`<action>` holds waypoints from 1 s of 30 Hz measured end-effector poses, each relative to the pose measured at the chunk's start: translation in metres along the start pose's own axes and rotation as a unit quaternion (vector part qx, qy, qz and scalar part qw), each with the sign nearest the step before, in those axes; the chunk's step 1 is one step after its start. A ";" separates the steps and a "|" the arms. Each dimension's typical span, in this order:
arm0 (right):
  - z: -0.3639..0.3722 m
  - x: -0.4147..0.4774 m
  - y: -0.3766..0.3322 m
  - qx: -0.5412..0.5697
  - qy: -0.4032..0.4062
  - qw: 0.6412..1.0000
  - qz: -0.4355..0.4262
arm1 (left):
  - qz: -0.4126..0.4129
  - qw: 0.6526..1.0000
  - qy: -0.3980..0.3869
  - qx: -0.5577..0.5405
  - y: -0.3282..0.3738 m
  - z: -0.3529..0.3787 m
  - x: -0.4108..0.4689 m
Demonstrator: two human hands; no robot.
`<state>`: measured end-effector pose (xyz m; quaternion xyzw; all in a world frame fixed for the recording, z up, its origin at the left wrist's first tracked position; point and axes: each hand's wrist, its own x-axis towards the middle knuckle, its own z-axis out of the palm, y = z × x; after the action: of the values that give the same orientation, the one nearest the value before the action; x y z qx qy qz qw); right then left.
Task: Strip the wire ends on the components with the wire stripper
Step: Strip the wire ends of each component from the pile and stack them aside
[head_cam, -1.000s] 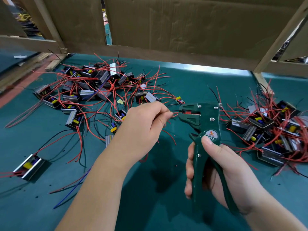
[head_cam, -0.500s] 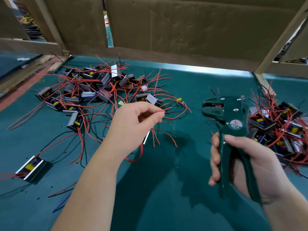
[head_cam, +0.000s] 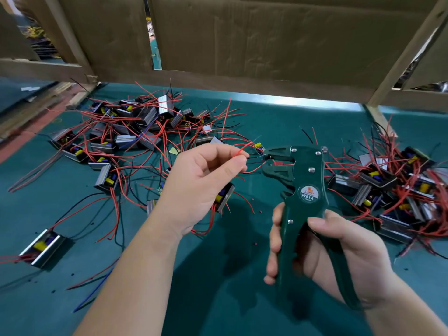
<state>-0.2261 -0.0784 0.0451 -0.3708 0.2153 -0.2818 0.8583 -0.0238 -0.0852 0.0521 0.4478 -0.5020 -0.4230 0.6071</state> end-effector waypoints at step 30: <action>0.012 0.006 0.016 -0.086 0.148 0.985 -0.025 | 0.060 0.985 -0.007 0.160 -0.005 0.000 -0.001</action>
<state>-0.2094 -0.0672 0.0397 -0.4027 0.3536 -0.3352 0.7749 -0.0241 -0.0856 0.0467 0.5050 -0.5933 -0.3029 0.5488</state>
